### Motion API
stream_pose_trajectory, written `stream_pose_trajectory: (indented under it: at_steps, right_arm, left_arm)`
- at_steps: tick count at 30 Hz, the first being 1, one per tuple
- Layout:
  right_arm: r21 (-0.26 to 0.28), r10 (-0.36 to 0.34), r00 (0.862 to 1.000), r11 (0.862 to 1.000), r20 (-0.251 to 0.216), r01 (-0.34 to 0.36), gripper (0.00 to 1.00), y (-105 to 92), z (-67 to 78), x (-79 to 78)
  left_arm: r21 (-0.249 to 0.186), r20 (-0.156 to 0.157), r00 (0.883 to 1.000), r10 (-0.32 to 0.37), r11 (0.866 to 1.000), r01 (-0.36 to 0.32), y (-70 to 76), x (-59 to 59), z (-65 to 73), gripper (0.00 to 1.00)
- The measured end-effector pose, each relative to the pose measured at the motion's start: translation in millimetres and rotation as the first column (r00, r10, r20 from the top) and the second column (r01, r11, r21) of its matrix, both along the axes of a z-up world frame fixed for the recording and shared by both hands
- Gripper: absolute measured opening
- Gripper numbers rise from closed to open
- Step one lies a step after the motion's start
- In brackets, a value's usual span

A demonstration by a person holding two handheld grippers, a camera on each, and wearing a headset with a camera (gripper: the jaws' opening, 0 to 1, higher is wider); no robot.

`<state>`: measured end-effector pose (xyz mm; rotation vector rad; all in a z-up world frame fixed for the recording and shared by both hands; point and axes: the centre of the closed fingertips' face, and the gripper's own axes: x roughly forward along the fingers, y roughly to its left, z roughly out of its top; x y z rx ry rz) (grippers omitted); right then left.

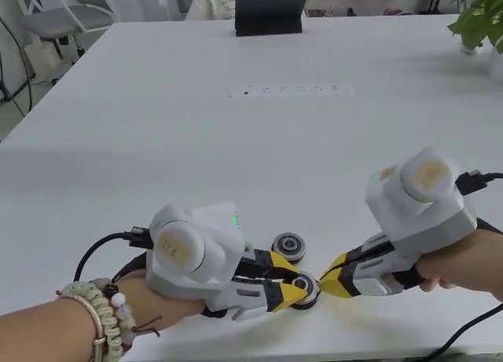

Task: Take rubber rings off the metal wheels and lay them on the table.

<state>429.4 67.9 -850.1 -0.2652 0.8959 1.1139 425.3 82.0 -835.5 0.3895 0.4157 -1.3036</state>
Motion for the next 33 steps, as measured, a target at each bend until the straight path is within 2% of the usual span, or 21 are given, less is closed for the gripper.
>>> stream_pose_trajectory:
  at_steps: [5,7,9,12,16,17,21,25,27,28,29,33]
  right_arm:
    - [0.008,-0.013,1.000,1.000,0.002,0.013,0.00,1.5,-0.7,-2.0]
    - [-0.009,0.013,0.999,1.000,0.032,-0.013,0.00,1.1,0.5,-1.2]
    - [-0.016,0.031,0.999,0.999,0.036,-0.030,0.00,1.9,-0.2,-2.3]
    - [-0.033,0.077,0.994,0.997,0.075,-0.075,0.00,2.1,-1.0,-3.2]
    - [-0.002,0.011,1.000,1.000,0.013,-0.011,0.00,2.0,2.2,0.4]
    - [0.022,-0.020,0.999,1.000,-0.028,0.021,0.00,2.4,4.6,-1.2]
    - [0.037,-0.062,0.996,0.997,-0.071,0.065,0.00,0.5,5.3,0.7]
    - [0.062,-0.108,0.986,0.991,-0.129,0.116,0.00,3.2,7.3,-2.0]
    - [0.067,-0.133,0.978,0.987,-0.161,0.146,0.00,3.7,7.2,-3.0]
    - [0.078,-0.153,0.969,0.982,-0.196,0.171,0.00,4.4,7.8,-1.7]
    - [0.077,-0.164,0.964,0.980,-0.207,0.183,0.00,3.3,7.8,-1.5]
    - [0.092,-0.162,0.963,0.978,-0.214,0.185,0.00,5.6,10.0,-2.4]
  left_arm:
    - [-0.002,0.000,1.000,0.004,1.000,-0.004,0.4,0.6,-0.2,0.07]
    - [-0.003,-0.001,1.000,0.003,1.000,-0.003,0.4,0.6,-0.3,0.07]
    - [-0.003,-0.001,1.000,0.005,1.000,-0.005,0.4,0.6,-0.3,0.07]
    - [-0.004,0.000,1.000,0.004,1.000,-0.004,0.3,0.6,-0.4,0.07]
    - [-0.003,0.000,1.000,0.002,1.000,-0.002,0.4,0.6,-0.4,0.07]
    - [-0.003,0.000,1.000,0.003,1.000,-0.003,0.3,0.6,-0.3,0.07]
    - [-0.004,0.000,1.000,0.003,1.000,-0.003,-0.1,0.7,-0.2,0.07]
    - [-0.005,0.000,1.000,0.002,1.000,-0.002,-0.2,0.7,-0.2,0.07]
    - [-0.005,0.001,1.000,0.002,1.000,-0.002,-0.2,0.8,-0.4,0.07]
    - [-0.006,0.001,1.000,0.002,1.000,-0.002,-0.1,0.8,-0.5,0.07]
    - [-0.006,0.000,1.000,0.003,1.000,-0.003,-0.1,0.9,-0.5,0.07]
    - [-0.014,-0.003,1.000,0.003,1.000,-0.003,0.2,0.9,-0.3,0.08]
